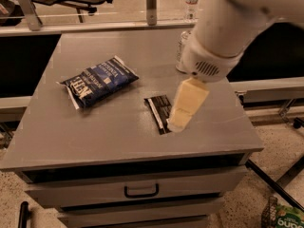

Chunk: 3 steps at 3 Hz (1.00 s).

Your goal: Pick rxbar chocolate

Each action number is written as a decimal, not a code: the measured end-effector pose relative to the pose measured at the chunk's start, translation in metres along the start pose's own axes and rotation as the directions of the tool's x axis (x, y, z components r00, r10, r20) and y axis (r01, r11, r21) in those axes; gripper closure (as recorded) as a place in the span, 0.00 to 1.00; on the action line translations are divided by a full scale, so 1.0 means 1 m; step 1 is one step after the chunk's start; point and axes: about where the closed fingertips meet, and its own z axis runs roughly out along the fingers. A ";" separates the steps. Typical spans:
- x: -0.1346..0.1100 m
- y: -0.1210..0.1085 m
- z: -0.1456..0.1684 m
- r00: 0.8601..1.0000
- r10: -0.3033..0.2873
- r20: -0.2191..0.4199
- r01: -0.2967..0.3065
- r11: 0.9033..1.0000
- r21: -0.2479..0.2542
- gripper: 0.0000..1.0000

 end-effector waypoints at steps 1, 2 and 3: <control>-0.013 0.015 0.036 0.993 0.103 -0.057 -0.101 0.994 0.028 0.00; 0.014 0.015 0.084 0.967 0.230 -0.107 -0.233 0.972 -0.013 0.00; 0.037 0.009 0.114 0.941 0.321 -0.103 -0.331 0.939 -0.090 0.00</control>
Offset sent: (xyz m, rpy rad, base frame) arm 0.0153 -0.0075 -0.1278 -0.0075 0.1684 -0.3381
